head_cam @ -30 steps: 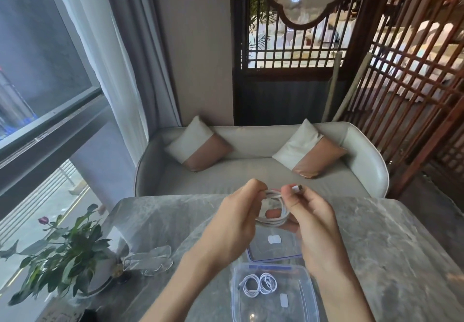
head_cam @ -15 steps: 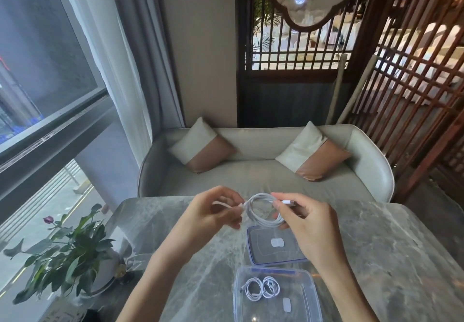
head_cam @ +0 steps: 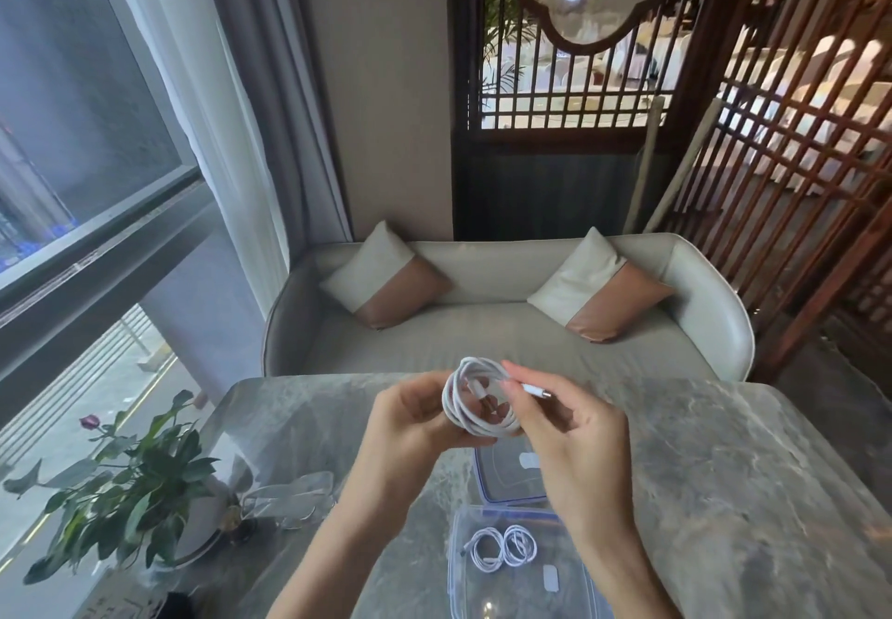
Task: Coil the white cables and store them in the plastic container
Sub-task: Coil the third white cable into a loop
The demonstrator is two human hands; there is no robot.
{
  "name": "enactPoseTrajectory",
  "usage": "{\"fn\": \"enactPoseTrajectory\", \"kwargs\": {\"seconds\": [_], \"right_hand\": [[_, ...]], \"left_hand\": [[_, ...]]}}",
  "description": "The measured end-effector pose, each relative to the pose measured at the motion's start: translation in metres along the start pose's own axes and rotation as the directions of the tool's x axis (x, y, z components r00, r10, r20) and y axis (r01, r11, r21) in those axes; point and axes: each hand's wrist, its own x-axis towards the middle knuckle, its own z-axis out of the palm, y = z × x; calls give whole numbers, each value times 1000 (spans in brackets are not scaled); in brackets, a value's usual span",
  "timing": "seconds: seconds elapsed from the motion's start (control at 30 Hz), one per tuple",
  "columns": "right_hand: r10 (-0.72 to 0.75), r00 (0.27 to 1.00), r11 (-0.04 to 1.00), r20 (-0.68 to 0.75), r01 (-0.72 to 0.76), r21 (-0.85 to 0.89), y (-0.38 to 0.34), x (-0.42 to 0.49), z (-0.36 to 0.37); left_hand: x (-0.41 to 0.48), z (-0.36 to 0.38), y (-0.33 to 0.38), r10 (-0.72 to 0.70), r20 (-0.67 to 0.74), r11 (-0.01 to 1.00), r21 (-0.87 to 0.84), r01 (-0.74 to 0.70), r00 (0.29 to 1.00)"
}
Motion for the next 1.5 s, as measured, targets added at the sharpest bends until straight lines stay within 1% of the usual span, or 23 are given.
{"fn": "enactPoseTrajectory", "kwargs": {"seconds": [0.1, 0.17, 0.2, 0.27, 0.37, 0.43, 0.5, 0.57, 0.67, 0.73, 0.8, 0.87, 0.9, 0.93, 1.0, 1.07, 1.13, 1.17, 1.2, 1.27, 1.37, 1.43, 1.5], "right_hand": [[-306, 952, 930, -29, 292, -223, 0, -4, -2], [-401, 916, 877, -9, 381, -293, 0, -3, -4], [-418, 909, 865, 11, 401, -300, 1, -2, -5], [-369, 928, 898, 52, 370, -236, -1, -1, -9], [-83, 984, 996, 156, 77, 40, -11, 4, -12], [35, 971, 981, 234, -79, 179, -13, 10, -15], [36, 969, 982, 244, -79, 169, -12, 12, -16], [-26, 979, 999, 201, 19, 36, -8, 9, -14], [-159, 965, 971, 209, 191, -143, -5, 3, -9], [-224, 947, 946, 230, 268, -183, -5, 2, -11], [-245, 939, 936, 241, 294, -195, -3, 3, -13], [-228, 941, 937, 250, 282, -207, -2, 2, -11], [-216, 943, 937, 252, 273, -218, -1, 2, -10], [-209, 946, 935, 249, 268, -233, 1, 2, -8], [-199, 954, 929, 226, 257, -266, 5, 4, -8], [-123, 970, 956, 209, 172, -238, 11, 7, -12], [37, 969, 981, 243, 10, -191, 17, 11, -17], [113, 957, 981, 268, -65, -182, 20, 14, -20], [176, 939, 978, 296, -132, -162, 23, 16, -23], [272, 894, 961, 356, -268, -61, 28, 22, -30], [376, 828, 897, 416, -438, 61, 33, 28, -45], [434, 760, 831, 483, -545, 111, 36, 31, -59], [448, 706, 795, 548, -596, 118, 39, 33, -69]], "left_hand": [[-4, -9, 10, -85, 132, 987, -127, 102, 988], [-8, -15, 15, -144, 169, 963, -202, 177, 975], [-10, -16, 16, -140, 173, 965, -195, 173, 975], [-12, -16, 16, -100, 155, 981, -150, 123, 983], [-11, -21, 15, -59, 196, 983, -159, 91, 979], [-10, -24, 20, -44, 251, 965, -240, 106, 967], [-8, -24, 21, -83, 268, 909, -375, 184, 960], [-6, -17, 21, -139, 250, 880, -413, 236, 958], [-7, -8, 16, -219, 92, 968, -102, 228, 971], [-8, -7, 13, -212, 56, 977, 27, 210, 976], [-10, -9, 12, -172, 60, 981, 105, 166, 983], [-11, -10, 9, -103, 42, 952, 294, 86, 994], [-11, -10, 6, -47, 28, 893, 449, 29, 999], [-11, -7, 3, 16, 23, 793, 609, -26, 1000], [-13, -3, -2, 107, -8, 580, 813, -56, 994], [-10, -2, -3, 98, -72, 406, 914, 26, 993], [-5, -2, -6, 59, -43, 327, 945, 22, 997], [-4, -3, -8, 40, -3, 350, 937, -12, 999], [-2, -3, -9, 25, 35, 411, 910, -42, 999], [-1, -4, -11, -11, 96, 583, 809, -71, 995], [0, -6, -15, -170, 186, 826, 562, 38, 968], [-3, -10, -15, -260, 288, 910, 393, 134, 922], [-5, -14, -13, -296, 399, 939, 287, 188, 868]]}}
